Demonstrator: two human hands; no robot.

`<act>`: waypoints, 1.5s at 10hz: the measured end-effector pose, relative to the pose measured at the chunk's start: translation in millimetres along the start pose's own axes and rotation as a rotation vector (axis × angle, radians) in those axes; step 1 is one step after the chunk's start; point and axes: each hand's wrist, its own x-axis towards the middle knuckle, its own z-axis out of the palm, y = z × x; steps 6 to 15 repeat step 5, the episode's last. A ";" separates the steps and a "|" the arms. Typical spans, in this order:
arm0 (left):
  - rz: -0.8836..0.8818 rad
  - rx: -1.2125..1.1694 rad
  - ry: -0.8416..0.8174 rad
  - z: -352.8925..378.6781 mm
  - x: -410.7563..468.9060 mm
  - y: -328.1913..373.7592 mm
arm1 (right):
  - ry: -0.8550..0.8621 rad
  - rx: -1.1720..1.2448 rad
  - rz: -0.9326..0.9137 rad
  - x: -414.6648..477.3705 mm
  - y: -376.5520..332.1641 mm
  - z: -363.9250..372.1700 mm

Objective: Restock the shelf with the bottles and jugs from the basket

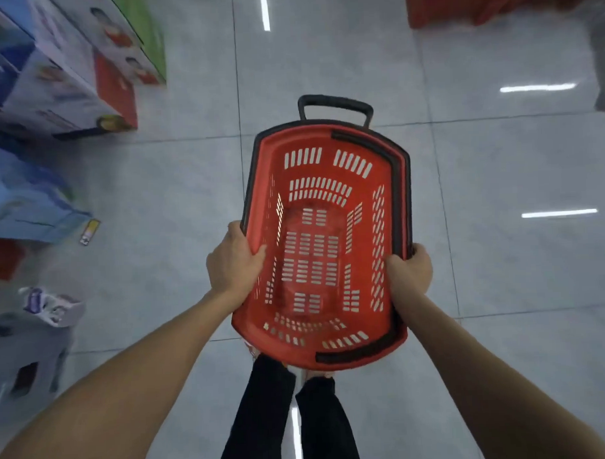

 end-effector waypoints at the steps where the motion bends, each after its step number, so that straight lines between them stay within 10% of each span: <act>1: -0.062 -0.018 -0.034 63.0 37.7 -26.3 | -0.006 -0.021 0.012 45.2 34.7 51.1; 5: 0.018 0.008 -0.365 61.3 10.0 -68.6 | -0.206 -0.682 -0.080 35.7 61.1 64.5; 15: 0.018 0.008 -0.365 61.3 10.0 -68.6 | -0.206 -0.682 -0.080 35.7 61.1 64.5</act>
